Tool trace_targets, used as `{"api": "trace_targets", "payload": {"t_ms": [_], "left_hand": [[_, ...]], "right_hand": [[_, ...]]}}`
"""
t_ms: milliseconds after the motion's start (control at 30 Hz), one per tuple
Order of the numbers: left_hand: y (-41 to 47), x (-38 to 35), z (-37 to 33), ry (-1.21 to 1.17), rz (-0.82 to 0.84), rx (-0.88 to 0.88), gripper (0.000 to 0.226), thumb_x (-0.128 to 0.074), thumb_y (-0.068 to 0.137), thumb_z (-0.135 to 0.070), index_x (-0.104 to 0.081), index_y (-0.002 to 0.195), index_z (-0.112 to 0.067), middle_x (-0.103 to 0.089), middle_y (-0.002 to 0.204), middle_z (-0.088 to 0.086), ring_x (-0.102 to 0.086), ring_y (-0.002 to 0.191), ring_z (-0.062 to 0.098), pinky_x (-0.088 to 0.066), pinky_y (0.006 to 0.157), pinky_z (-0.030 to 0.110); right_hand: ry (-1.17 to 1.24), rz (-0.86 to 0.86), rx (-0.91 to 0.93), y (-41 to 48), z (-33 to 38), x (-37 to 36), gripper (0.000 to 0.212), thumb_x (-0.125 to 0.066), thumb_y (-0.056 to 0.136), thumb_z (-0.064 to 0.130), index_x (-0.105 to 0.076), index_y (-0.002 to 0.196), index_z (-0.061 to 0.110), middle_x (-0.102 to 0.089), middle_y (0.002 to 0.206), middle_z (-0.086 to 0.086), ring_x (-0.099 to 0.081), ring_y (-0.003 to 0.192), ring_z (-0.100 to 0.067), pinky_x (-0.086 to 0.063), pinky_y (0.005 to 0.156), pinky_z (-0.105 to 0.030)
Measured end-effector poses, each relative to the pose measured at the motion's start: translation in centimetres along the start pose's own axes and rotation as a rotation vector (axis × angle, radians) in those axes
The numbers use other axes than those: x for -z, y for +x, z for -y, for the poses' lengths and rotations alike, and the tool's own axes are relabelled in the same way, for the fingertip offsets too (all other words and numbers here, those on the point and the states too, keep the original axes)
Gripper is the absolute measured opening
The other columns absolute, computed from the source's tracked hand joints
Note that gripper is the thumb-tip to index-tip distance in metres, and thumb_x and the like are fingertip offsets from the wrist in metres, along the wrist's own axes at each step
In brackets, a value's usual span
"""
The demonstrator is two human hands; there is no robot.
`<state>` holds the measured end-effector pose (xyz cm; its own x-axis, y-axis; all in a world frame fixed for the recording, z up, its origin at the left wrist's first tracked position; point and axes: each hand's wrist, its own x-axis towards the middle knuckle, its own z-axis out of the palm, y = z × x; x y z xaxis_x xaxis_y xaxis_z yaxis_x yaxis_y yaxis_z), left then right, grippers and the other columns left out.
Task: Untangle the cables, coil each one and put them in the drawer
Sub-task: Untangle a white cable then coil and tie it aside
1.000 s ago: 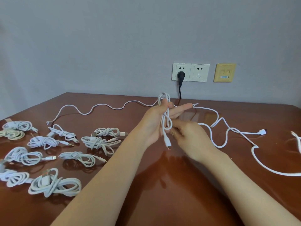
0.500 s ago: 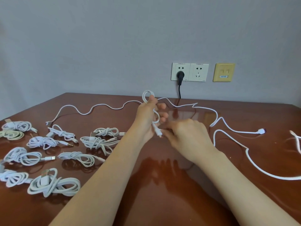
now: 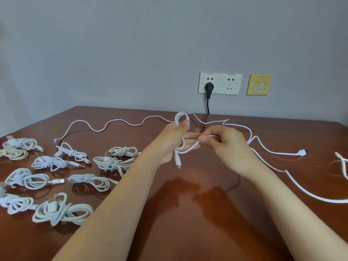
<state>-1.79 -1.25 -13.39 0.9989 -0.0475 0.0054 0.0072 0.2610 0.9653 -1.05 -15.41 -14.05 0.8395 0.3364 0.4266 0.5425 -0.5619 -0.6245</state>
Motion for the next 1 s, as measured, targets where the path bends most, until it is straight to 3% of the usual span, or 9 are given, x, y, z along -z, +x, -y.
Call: {"api": "trace_targets", "payload": {"t_ms": [167,267,333,500,633,700,833,1000], "left_hand": [[-0.2,-0.3,0.5,0.197,0.078,0.031,0.03,-0.036,0.101,-0.029,-0.049,0.084,-0.008,-0.062,0.051,0.002,-0.057,0.039,0.011,-0.056,0.046,0.027],[-0.2,-0.7,1.0,0.353,0.134,0.074,0.033,-0.031,0.101,-0.037,-0.045,0.08,-0.018,-0.044,0.047,-0.005,-0.031,0.032,0.004,-0.037,0.036,0.015],[-0.1,-0.9,1.2,0.404,0.155,0.112,0.033,-0.027,0.101,-0.043,-0.039,0.079,-0.021,-0.037,0.048,-0.005,-0.023,0.035,0.005,-0.024,0.036,0.012],[0.4,-0.9,1.6,0.378,0.21,0.17,0.059,-0.01,0.088,-0.066,-0.039,0.074,-0.017,-0.031,0.044,-0.005,-0.019,0.035,0.006,-0.017,0.037,0.012],[0.4,-0.6,1.5,0.433,0.313,0.199,0.071,-0.009,0.069,-0.079,-0.039,0.074,-0.016,-0.029,0.046,-0.005,-0.018,0.034,0.005,-0.016,0.037,0.012],[0.3,-0.6,1.6,0.535,0.36,0.202,0.064,-0.018,0.072,-0.076,-0.038,0.078,-0.016,-0.028,0.047,-0.007,-0.018,0.035,0.004,-0.016,0.037,0.012],[-0.1,-0.4,1.6,0.641,0.419,0.225,0.035,-0.036,0.097,-0.045,-0.037,0.079,-0.016,-0.027,0.053,-0.006,-0.021,0.038,0.004,-0.018,0.037,0.014],[-0.2,-0.8,1.7,0.547,0.363,0.162,0.032,-0.036,0.1,-0.038,-0.038,0.077,-0.016,-0.028,0.051,-0.006,-0.022,0.036,0.005,-0.02,0.037,0.013]], "right_hand": [[0.13,-0.033,0.028,0.2,-0.2,0.0,0.021,-0.065,0.084,0.019,-0.061,0.065,0.028,-0.065,0.067,0.004,-0.052,0.068,-0.01,-0.037,0.065,-0.022],[0.201,-0.077,-0.01,0.2,-0.2,-0.2,0.012,-0.071,0.077,0.016,-0.062,0.072,0.021,-0.065,0.067,0.008,-0.053,0.065,-0.006,-0.04,0.065,-0.021],[0.196,-0.12,-0.023,0.2,-0.3,-0.3,0.018,-0.073,0.075,0.013,-0.056,0.076,0.018,-0.057,0.062,0.01,-0.047,0.058,-0.002,-0.036,0.058,-0.017],[0.126,-0.108,0.006,0.3,-0.4,-0.3,0.016,-0.059,0.086,0.009,-0.052,0.079,0.021,-0.063,0.068,0.002,-0.058,0.07,-0.01,-0.043,0.072,-0.03],[0.073,-0.162,0.029,0.4,-0.7,0.1,0.017,-0.067,0.08,0.012,-0.054,0.077,0.023,-0.055,0.067,0.0,-0.051,0.058,-0.005,-0.039,0.063,-0.025],[0.036,-0.192,0.037,0.4,-0.8,0.4,0.024,-0.071,0.074,0.009,-0.053,0.073,0.025,-0.049,0.064,0.005,-0.044,0.056,-0.003,-0.034,0.056,-0.017],[0.073,-0.181,0.078,0.3,-0.5,0.5,0.028,-0.07,0.075,0.002,-0.053,0.068,0.023,-0.048,0.066,0.007,-0.045,0.054,0.003,-0.034,0.056,-0.01],[0.174,-0.203,0.074,0.5,-0.9,0.8,0.026,-0.064,0.083,0.005,-0.056,0.071,0.027,-0.053,0.07,0.005,-0.045,0.056,-0.002,-0.035,0.055,-0.011]]}}
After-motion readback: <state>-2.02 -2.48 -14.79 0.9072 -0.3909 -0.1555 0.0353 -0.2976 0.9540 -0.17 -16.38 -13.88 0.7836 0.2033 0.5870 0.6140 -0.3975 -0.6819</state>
